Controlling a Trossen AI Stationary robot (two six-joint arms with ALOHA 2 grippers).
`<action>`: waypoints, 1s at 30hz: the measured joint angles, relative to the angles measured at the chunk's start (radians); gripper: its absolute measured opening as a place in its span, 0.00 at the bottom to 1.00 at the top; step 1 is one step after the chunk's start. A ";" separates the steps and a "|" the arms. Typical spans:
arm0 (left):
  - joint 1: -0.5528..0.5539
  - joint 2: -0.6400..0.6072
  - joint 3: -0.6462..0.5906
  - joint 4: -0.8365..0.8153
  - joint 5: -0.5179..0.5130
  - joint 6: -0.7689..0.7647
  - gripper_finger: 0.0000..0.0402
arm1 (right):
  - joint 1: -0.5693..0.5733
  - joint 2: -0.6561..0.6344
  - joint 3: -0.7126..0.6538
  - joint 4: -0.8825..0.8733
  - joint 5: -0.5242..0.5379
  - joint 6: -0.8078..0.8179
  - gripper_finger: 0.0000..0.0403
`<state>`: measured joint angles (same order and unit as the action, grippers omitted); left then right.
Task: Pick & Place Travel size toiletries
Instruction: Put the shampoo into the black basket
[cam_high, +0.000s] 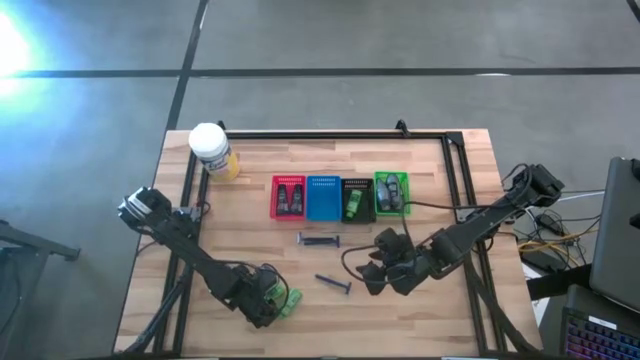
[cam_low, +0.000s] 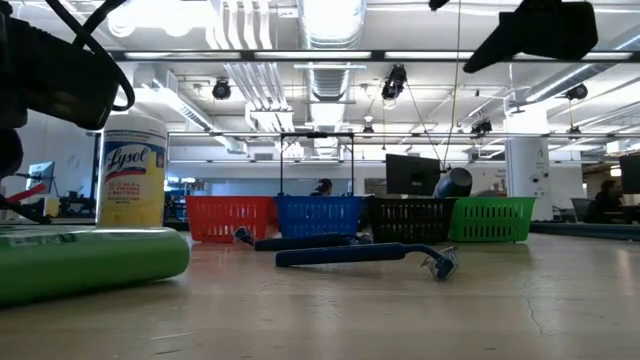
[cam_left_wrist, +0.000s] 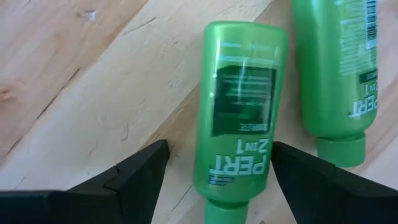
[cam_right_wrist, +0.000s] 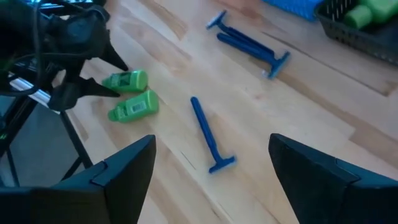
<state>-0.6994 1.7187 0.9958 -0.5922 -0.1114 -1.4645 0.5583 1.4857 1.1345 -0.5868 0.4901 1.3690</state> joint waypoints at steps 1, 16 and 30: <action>0.000 0.000 0.000 0.000 0.000 0.003 0.74 | 0.000 0.000 0.003 0.001 0.009 -0.006 0.74; 0.000 0.001 -0.003 -0.018 -0.010 0.118 0.48 | -0.002 0.000 0.004 0.005 0.011 0.024 0.65; 0.001 -0.042 0.043 -0.002 -0.248 0.265 0.39 | -0.006 0.004 -0.061 0.258 -0.026 0.132 0.63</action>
<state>-0.6985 1.6763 1.0390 -0.5946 -0.3589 -1.1997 0.5525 1.4899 1.0732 -0.3285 0.4641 1.5011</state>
